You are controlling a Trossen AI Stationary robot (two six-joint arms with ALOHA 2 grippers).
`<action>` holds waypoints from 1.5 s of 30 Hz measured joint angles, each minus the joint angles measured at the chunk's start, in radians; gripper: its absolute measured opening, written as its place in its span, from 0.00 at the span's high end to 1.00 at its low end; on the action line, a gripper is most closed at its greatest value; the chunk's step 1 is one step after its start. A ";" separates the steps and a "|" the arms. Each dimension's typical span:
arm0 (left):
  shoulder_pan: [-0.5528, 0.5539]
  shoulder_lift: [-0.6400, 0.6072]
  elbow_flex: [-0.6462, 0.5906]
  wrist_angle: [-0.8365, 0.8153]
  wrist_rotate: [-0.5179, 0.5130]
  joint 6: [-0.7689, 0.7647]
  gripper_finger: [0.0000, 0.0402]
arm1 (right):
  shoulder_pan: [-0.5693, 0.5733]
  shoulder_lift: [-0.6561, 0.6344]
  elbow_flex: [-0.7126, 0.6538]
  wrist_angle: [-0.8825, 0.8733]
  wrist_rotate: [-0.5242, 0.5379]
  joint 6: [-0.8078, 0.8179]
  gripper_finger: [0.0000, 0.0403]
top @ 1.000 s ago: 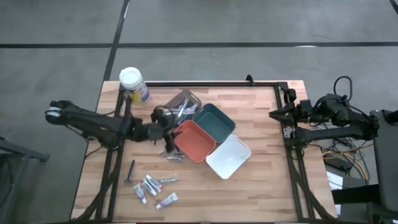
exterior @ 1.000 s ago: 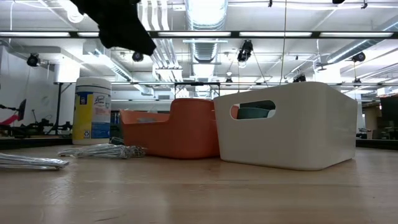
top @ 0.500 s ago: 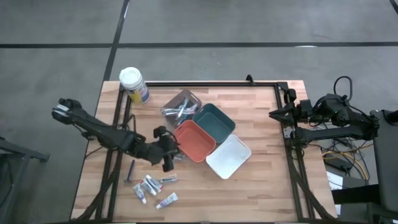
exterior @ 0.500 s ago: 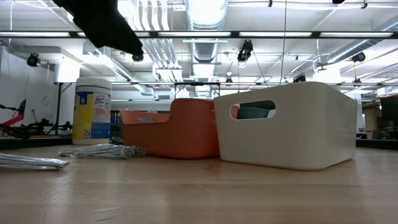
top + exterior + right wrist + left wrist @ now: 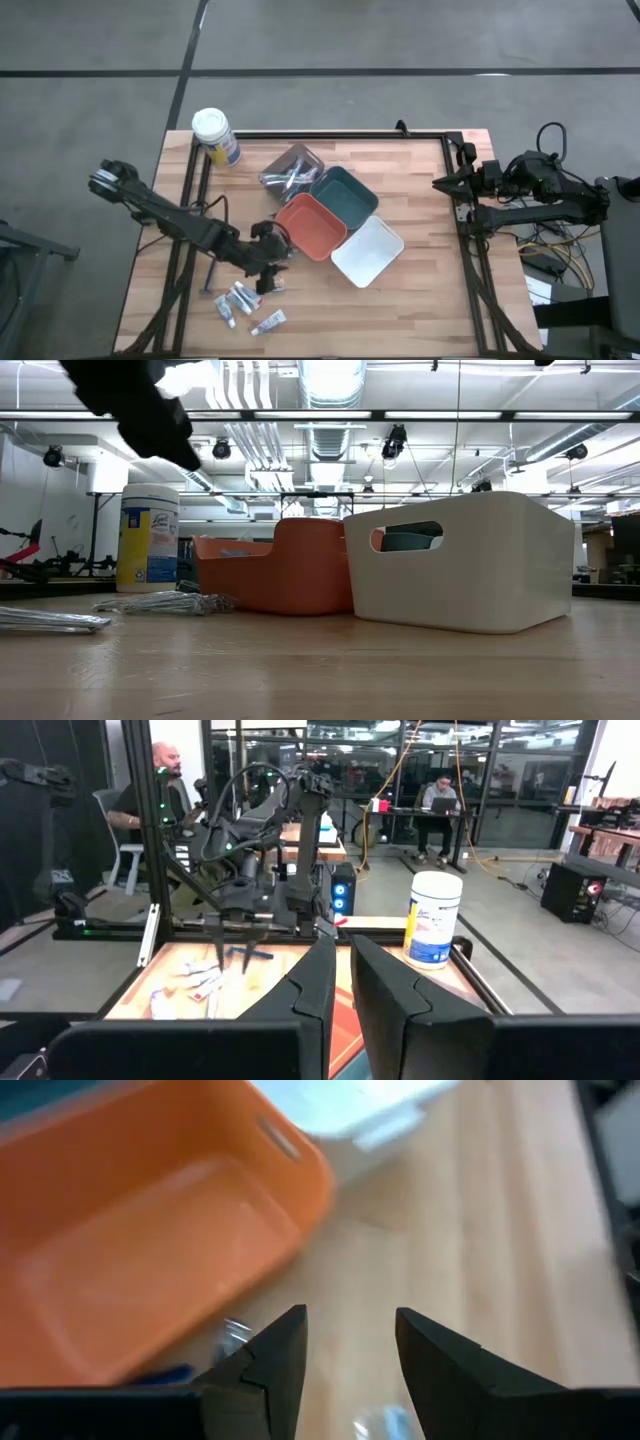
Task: Pick & Place Travel size toiletries
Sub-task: Put the nail cutter into the orange bin
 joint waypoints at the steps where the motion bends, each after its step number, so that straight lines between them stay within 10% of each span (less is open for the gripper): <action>1: -0.004 0.003 0.000 0.000 0.031 -0.006 0.61 | 0.000 0.000 0.000 0.000 0.000 0.000 0.92; 45: -0.072 0.266 0.000 -0.119 0.300 -0.073 0.61 | 0.000 0.000 0.000 0.000 0.000 -0.002 0.92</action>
